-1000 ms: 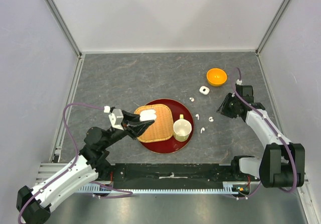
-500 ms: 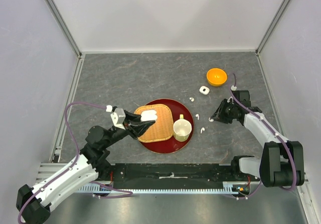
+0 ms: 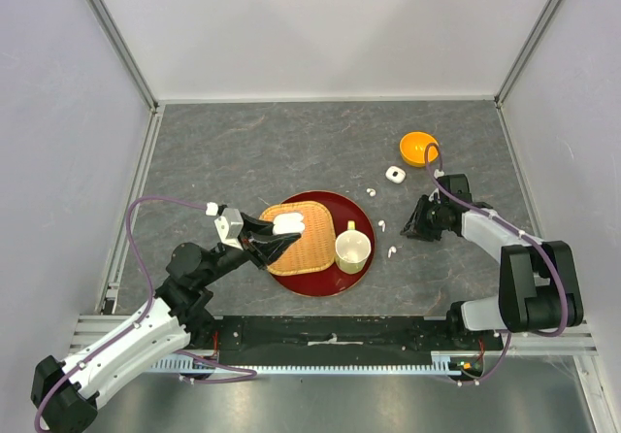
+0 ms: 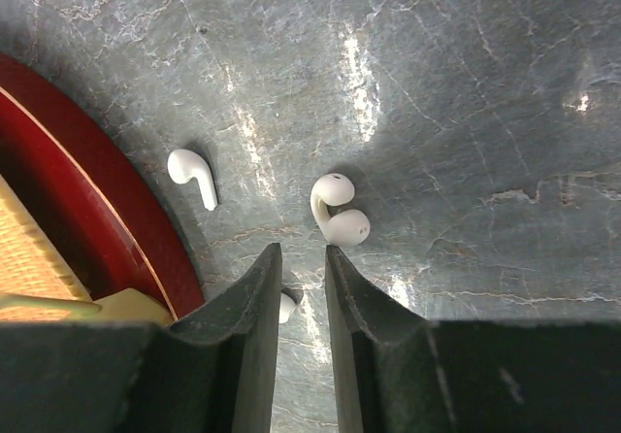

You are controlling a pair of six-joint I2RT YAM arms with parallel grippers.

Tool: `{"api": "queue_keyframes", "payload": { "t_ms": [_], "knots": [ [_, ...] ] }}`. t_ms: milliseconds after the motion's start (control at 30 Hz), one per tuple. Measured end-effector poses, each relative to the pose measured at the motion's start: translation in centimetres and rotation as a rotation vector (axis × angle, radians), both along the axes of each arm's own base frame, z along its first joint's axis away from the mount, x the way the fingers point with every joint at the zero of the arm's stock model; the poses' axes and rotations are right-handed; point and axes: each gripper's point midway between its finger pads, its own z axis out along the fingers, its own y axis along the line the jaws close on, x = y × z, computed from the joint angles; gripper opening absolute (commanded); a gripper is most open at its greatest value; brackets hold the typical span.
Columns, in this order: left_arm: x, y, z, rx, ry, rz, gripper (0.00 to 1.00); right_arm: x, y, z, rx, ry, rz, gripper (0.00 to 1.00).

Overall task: Insert the wireless bluetooth earbuds into the charging case
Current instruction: Adjust the earbud at the center of the board.

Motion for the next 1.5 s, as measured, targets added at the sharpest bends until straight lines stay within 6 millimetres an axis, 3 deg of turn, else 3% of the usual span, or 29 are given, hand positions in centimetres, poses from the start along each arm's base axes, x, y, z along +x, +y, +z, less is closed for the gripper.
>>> {"api": "queue_keyframes", "payload": {
  "t_ms": [367, 600, 800, 1000, 1233, 1500],
  "knots": [
    [-0.2, 0.2, 0.6, -0.015, -0.016, 0.001, 0.02, 0.4, -1.7, -0.6, -0.087, -0.003, -0.053, 0.31],
    [-0.2, 0.3, 0.7, -0.019, -0.020, 0.004, 0.02, 1.2, -4.6, -0.1, -0.144, -0.034, -0.146, 0.32],
    [-0.2, 0.3, 0.7, -0.020, -0.019, 0.006, 0.02, 1.2, -4.6, 0.6, -0.136, -0.054, -0.148, 0.33],
    [-0.2, 0.3, 0.5, -0.017, -0.015, 0.007, 0.02, 2.3, -5.9, 1.6, -0.176, -0.086, -0.198, 0.29],
    [-0.4, 0.5, 0.9, -0.028, -0.029, 0.008, 0.02, 2.5, -7.3, -0.7, -0.193, -0.004, -0.242, 0.28],
    [-0.4, 0.6, 1.0, -0.031, -0.031, 0.009, 0.02, 3.3, -6.7, -0.8, -0.150, -0.014, -0.235, 0.30]
  ]
}}
